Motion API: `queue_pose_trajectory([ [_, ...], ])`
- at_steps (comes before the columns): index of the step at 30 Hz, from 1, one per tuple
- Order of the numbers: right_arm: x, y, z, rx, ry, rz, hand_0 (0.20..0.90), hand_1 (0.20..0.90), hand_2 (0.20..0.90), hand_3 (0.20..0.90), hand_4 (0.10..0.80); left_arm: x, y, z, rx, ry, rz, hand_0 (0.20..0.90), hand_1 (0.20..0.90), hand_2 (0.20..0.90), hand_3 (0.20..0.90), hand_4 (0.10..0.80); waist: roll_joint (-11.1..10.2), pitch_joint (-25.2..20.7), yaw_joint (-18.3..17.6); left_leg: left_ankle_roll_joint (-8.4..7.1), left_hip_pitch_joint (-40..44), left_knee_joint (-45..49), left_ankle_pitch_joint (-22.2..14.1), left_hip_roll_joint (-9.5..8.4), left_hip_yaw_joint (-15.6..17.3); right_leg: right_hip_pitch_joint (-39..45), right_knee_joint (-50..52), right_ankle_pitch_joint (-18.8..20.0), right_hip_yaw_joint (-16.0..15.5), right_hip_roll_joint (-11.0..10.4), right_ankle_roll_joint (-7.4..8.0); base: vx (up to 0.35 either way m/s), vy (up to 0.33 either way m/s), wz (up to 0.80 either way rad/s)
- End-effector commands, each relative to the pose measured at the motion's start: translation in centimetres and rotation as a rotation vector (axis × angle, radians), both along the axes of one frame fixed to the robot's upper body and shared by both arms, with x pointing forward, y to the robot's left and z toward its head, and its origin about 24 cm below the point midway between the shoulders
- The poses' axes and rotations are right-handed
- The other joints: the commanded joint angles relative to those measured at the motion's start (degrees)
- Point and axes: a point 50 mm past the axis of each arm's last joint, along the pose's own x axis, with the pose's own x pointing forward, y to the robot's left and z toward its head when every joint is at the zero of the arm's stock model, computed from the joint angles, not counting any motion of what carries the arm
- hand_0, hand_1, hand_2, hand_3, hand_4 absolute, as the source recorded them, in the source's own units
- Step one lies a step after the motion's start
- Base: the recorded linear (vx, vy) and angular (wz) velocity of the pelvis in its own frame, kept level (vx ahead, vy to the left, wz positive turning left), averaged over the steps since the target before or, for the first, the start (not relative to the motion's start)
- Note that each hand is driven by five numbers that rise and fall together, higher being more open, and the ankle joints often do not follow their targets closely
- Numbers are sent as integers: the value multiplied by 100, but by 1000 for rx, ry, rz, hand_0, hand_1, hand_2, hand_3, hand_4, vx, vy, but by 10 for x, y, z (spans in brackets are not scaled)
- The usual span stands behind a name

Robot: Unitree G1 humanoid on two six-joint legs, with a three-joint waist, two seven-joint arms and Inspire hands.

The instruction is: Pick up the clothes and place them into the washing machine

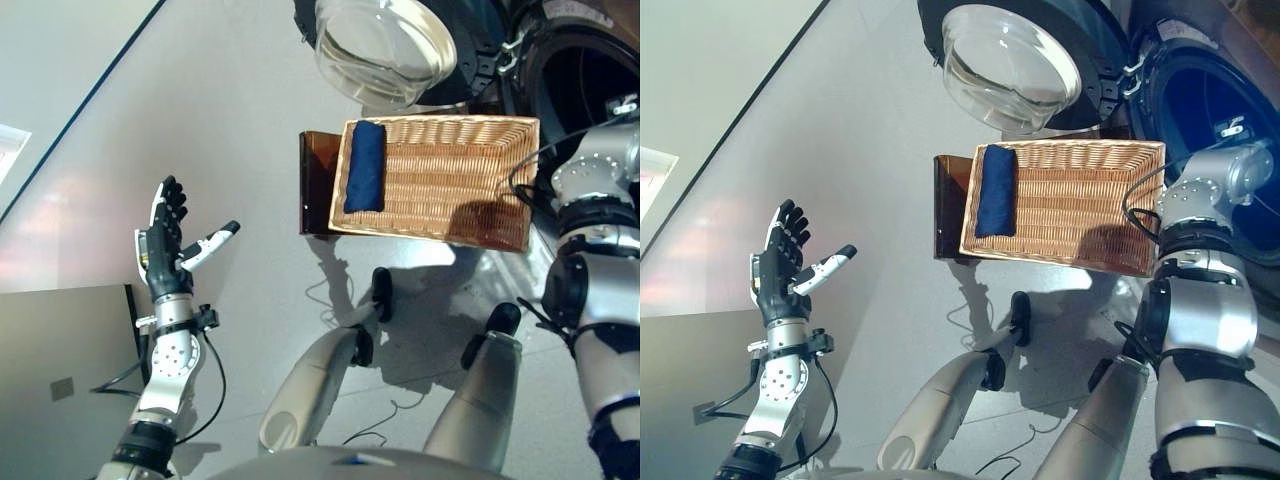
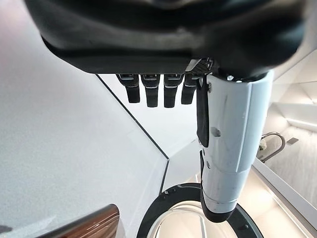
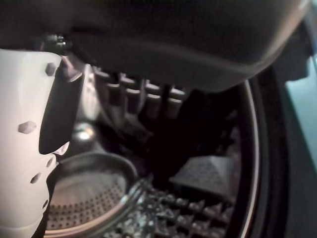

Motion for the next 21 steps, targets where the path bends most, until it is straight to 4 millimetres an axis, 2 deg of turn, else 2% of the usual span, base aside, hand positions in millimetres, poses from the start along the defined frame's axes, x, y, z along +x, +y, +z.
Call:
queue_pose_trajectory([
  [1, -23, -4, 63, -302, -145, -76, 900, 900, 900, 900, 800, 2, 30, 25, -7, -156, 120, 900, 900, 900, 900, 800, 33, -350, 87, -689, -134, 369, -806, 266, -118, 241, -795, 364, 6, 172, -180, -7, 11, -8],
  [3, -18, -2, 52, -274, -118, -59, 900, 900, 900, 900, 800, 2, 29, 23, -14, -152, 119, 900, 900, 900, 900, 800, 24, -373, 108, -710, -83, 364, -913, 251, -159, 290, -793, 257, 43, 179, -148, -10, 13, -4],
  [5, -14, -3, 40, -252, -83, -49, 900, 900, 900, 900, 800, 2, 29, 23, -17, -149, 121, 900, 900, 900, 900, 800, 53, -329, 108, -674, -141, 358, -783, 277, -104, 237, -817, 395, -3, 186, -182, -60, 18, -5],
  [6, -9, 1, 31, -231, -65, -31, 900, 900, 900, 900, 800, 3, 28, 22, -17, -147, 123, 900, 900, 900, 900, 800, 38, -353, 112, -690, -97, 355, -874, 262, -145, 280, -816, 303, 27, 187, -159, 0, 0, 0],
  [7, -10, 0, 30, -230, -64, -31, 900, 900, 900, 900, 800, 2, 29, 22, -16, -146, 123, 900, 900, 900, 900, 800, 53, -325, 105, -669, -133, 359, -793, 275, -108, 246, -818, 388, -7, 184, -183, 0, 0, 0],
  [8, -5, 2, 18, -216, -21, -19, 900, 900, 900, 900, 800, 3, 29, 22, -19, -145, 127, 900, 900, 900, 900, 800, 51, -320, 115, -663, -138, 346, -775, 277, -108, 256, -861, 416, -19, 191, -186, -94, 10, 2],
  [10, 4, 12, -6, -181, 42, 29, 900, 900, 900, 900, 800, 5, 27, 22, -13, -144, 125, 900, 900, 900, 900, 800, 55, -293, 139, -655, -129, 342, -766, 281, -119, 273, -895, 437, -29, 209, -184, -10, 0, -4],
  [12, 10, 22, -20, -141, 51, 62, 900, 900, 900, 900, 800, 5, 26, 22, -12, -142, 122, 900, 900, 900, 900, 800, 44, -279, 144, -644, -126, 346, -766, 278, -126, 295, -905, 438, -43, 216, -187, -13, -3, -9],
  [13, 10, 22, -20, -141, 51, 62, 900, 900, 900, 900, 800, 5, 27, 22, -12, -142, 122, 900, 900, 900, 900, 800, 43, -280, 142, -644, -125, 346, -766, 277, -127, 297, -905, 438, -44, 215, -187, -16, -7, -5],
  [15, 18, 38, -38, -110, 78, 120, 900, 900, 900, 900, 800, 6, 25, 22, -17, -144, 114, 900, 900, 900, 900, 800, 15, -246, 159, -636, -143, 385, -762, 268, -146, 336, -878, 426, -70, 213, -196, -9, -4, -2],
  [18, 22, 46, -47, -94, 87, 148, 900, 900, 900, 900, 800, 6, 24, 21, -5, -136, 110, 900, 900, 900, 900, 800, -15, -218, 160, -637, -146, 405, -753, 263, -159, 358, -860, 415, -95, 217, -203, -5, -8, 1],
  [21, 28, 64, -68, -68, 124, 209, 900, 900, 900, 900, 800, 6, 24, 20, -5, -130, 113, 900, 900, 900, 900, 800, -109, -197, 174, -633, -132, 434, -761, 269, -187, 430, -864, 404, -162, 225, -215, 18, -18, 6],
])
